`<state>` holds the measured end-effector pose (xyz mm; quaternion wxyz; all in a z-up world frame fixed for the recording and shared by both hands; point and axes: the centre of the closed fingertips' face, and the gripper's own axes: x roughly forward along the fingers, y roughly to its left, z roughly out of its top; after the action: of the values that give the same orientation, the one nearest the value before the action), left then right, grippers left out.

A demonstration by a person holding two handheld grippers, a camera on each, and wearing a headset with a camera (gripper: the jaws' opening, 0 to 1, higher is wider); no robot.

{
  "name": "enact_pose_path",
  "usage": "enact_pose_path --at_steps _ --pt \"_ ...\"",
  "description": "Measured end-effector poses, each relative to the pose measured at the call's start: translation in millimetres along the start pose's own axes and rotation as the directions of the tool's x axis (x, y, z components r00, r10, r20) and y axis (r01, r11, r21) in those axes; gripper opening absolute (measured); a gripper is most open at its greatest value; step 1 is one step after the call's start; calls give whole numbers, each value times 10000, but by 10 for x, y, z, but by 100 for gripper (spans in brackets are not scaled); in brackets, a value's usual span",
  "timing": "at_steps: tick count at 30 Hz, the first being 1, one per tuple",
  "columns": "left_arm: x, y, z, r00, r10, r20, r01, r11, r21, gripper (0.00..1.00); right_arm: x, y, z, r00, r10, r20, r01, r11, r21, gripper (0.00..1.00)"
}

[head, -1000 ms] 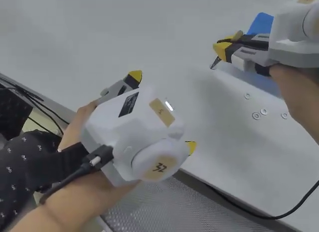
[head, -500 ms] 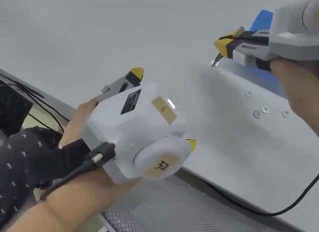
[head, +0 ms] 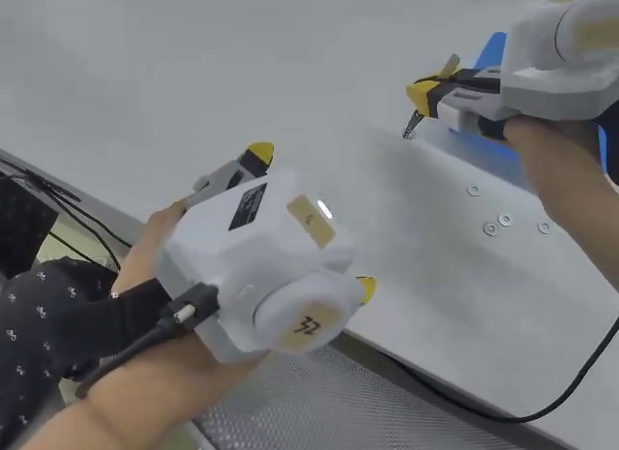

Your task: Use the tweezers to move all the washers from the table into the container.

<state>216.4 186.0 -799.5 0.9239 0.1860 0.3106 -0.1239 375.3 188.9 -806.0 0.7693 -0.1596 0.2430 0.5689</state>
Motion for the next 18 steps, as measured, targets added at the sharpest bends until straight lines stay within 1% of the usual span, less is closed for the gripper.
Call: enact_pose_path --at_steps 4,7,10,12,13,16,18 --pt "1 -4 -3 10000 -23 -14 23 10000 -46 93 -6 41 -2 9999 -57 -134 55 9999 -135 0" --pt "0 -11 5 10000 -57 43 57 10000 -34 93 -62 44 20 9998 -123 -132 122 9999 -54 0" --pt "-2 -28 14 9999 -142 97 143 9999 -36 93 -181 33 102 9998 -169 81 167 9996 228 0" --pt "-2 -38 16 9998 -186 111 186 9998 -11 94 -246 -1 144 9993 -260 264 250 9989 384 0" --pt "-3 -42 18 9997 -202 118 202 9998 1 94 -348 -9 204 9987 -333 377 314 9983 497 0" --pt "-6 -47 26 9996 -222 167 222 9998 15 94 -443 -44 265 9967 -471 655 422 9963 754 0" --pt "-5 -51 26 9996 -244 170 243 9997 31 94 -541 -86 307 9951 -613 770 548 9950 837 0"
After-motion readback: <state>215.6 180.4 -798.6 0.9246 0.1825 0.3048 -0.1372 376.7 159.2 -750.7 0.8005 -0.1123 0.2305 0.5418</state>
